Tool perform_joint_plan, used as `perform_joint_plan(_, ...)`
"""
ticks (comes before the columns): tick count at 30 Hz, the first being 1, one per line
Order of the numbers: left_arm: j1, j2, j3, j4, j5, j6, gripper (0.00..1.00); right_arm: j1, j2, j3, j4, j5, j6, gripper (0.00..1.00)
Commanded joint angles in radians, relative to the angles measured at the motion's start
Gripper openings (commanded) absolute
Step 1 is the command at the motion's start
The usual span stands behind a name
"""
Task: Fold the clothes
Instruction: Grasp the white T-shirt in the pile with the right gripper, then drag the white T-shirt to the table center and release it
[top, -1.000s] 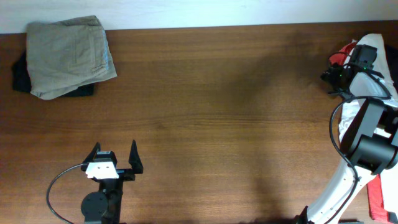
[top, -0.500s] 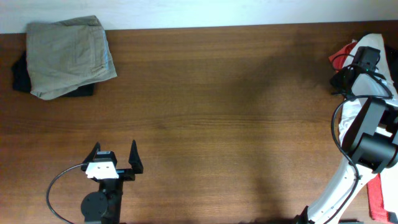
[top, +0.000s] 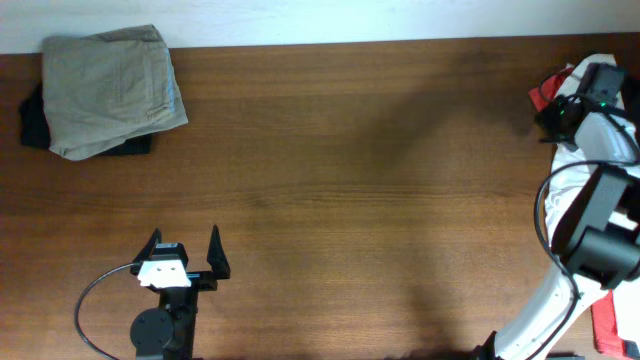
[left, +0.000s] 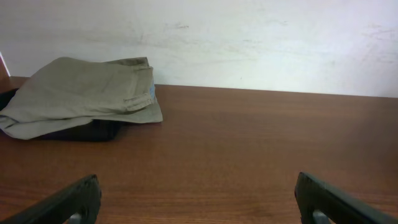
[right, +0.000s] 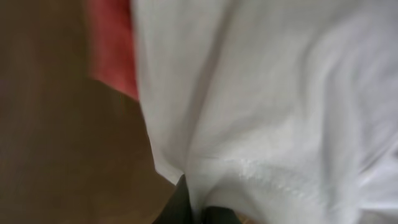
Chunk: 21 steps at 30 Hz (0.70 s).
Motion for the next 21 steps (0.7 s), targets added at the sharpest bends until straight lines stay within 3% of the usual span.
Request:
perform_joint_plan(1,0.002,-0.005,-0.007,-0.001,-0.006,-0.012,0.99,0.011,-0.152,0.023,0.005,-0.176,0.005,0.04)
perform_joint_plan(6,0.002,-0.005,-0.007,-0.001,-0.006,-0.012,0.99,0.136,-0.264,0.023,0.015,-0.316,0.036,0.04)
perform_joint_plan(10,0.002,-0.005,-0.007,-0.001,-0.006,-0.012,0.99,0.383,-0.28,0.023,0.04,-0.372,0.1,0.04)
perform_joint_plan(18,0.002,-0.005,-0.007,-0.001,-0.006,-0.012,0.99,1.019,-0.205,0.023,0.221,-0.322,0.181,0.04)
perform_joint_plan(21,0.002,-0.005,-0.007,-0.001,-0.006,-0.012,0.99,1.138,-0.192,0.023,0.223,-0.193,0.165,0.13)
